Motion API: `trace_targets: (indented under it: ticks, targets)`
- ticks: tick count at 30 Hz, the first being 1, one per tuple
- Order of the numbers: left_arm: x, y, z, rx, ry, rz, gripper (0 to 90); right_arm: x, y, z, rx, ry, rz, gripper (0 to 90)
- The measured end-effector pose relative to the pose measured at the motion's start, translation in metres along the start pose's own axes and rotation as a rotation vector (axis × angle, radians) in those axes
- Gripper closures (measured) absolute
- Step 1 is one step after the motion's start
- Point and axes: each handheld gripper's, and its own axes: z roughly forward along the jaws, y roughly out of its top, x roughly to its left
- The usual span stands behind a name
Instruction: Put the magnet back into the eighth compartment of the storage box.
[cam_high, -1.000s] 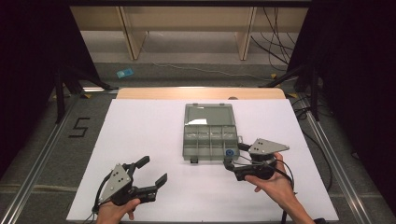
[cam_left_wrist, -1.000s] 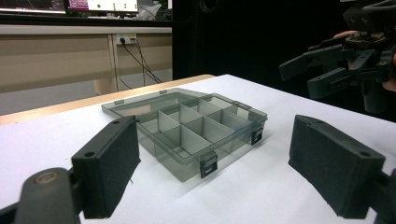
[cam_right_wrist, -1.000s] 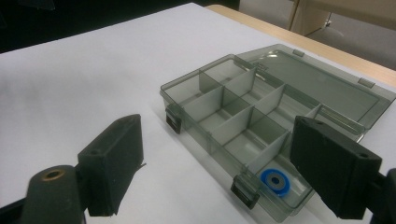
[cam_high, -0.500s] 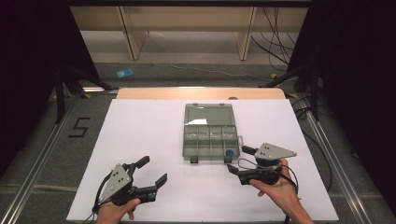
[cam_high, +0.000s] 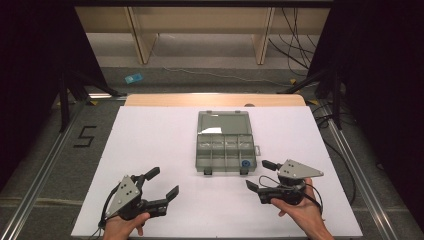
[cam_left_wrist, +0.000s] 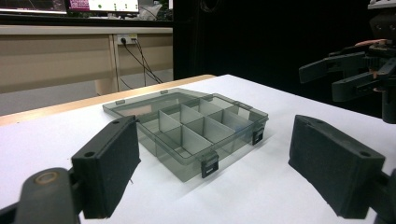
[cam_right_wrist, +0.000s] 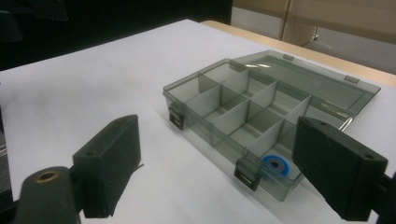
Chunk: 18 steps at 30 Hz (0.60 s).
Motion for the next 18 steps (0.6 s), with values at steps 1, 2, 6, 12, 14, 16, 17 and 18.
trace_targets:
  ticks: [1, 2, 6, 12, 14, 16, 17, 18]
  targets:
    - [0.000, 0.000, 0.000, 0.000, 0.000, 0.000, 15.8, 0.001, -0.001, 0.000, -0.007, -0.003, 0.003, 16.7]
    - [0.000, 0.000, 0.000, 0.000, 0.000, 0.000, 15.8, 0.001, -0.001, -0.002, -0.006, 0.001, -0.001, 16.7]
    - [0.000, 0.000, 0.000, 0.000, 0.000, 0.001, 15.8, 0.004, -0.004, -0.004, -0.012, 0.006, 0.016, 16.3]
    - [0.000, 0.000, 0.001, 0.003, -0.003, 0.010, 15.8, 0.005, -0.009, -0.008, -0.027, -0.006, 0.006, 16.0]
    - [0.000, 0.000, 0.001, 0.003, -0.003, 0.011, 15.9, 0.007, -0.010, -0.010, -0.031, -0.002, 0.034, 16.0]
    - [0.000, 0.000, 0.001, 0.003, -0.003, 0.009, 15.8, 0.008, -0.011, -0.011, -0.030, -0.004, 0.033, 16.0]
    - [0.000, 0.000, 0.001, 0.002, -0.004, 0.012, 15.8, 0.008, -0.012, -0.011, -0.034, -0.004, 0.030, 16.0]
    - [0.000, 0.000, 0.001, 0.003, -0.004, 0.014, 15.8, 0.007, -0.012, -0.012, -0.042, -0.014, 0.015, 16.0]
